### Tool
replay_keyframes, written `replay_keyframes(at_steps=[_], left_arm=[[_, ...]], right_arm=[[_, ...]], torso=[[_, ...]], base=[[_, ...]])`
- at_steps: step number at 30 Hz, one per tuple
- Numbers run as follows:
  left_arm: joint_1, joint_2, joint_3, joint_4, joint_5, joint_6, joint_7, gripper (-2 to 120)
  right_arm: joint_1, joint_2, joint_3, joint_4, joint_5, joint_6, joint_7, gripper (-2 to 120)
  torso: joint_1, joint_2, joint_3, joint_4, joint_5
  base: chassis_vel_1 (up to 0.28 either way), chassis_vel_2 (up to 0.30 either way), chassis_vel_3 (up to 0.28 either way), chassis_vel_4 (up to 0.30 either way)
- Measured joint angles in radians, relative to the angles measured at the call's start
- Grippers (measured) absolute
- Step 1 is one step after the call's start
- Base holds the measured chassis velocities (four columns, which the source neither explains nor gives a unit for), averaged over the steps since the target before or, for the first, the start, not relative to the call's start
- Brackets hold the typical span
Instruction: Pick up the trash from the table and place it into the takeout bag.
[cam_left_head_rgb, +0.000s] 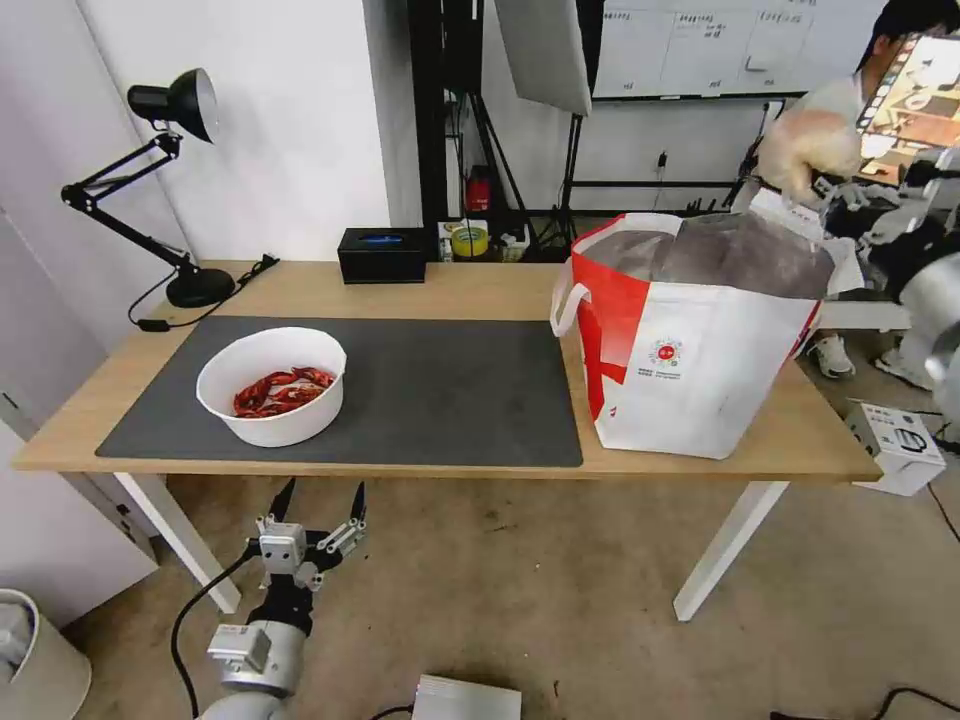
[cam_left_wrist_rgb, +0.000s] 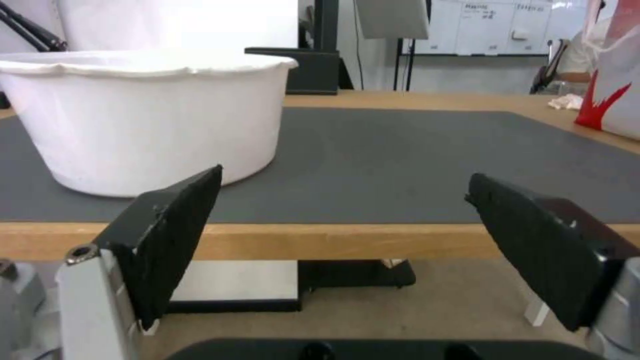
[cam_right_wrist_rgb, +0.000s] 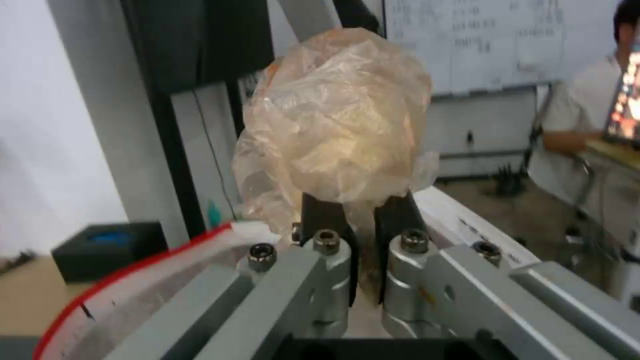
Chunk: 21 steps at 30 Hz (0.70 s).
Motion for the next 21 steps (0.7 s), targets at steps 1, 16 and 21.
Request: replay_keyframes(at_steps=[1,16,21], left_arm=[[0.000,0.000,0.000,0.000,0.000,0.000,0.000,100],[0.021,-0.016,0.012,-0.024,0.002,-0.016,0.002,100],[0.024,-0.021,0.017,-0.037,0.004,-0.016,0.002,100]], right_arm=[[0.000,0.000,0.000,0.000,0.000,0.000,0.000,2],[0.237,-0.060,-0.174,-0.023,0.337,-0.295,0.205,2],[0.252,-0.035,-0.202,-0.039,0.347,-0.303,0.248,2]], torso=[[0.000,0.000,0.000,0.0000,0.0000],[0.000,0.000,0.000,0.0001,-0.0002],[0.000,0.000,0.000,0.0001,-0.0001]], base=[[0.000,0.000,0.000,0.000],[0.000,0.000,0.000,0.000],[0.000,0.000,0.000,0.000]])
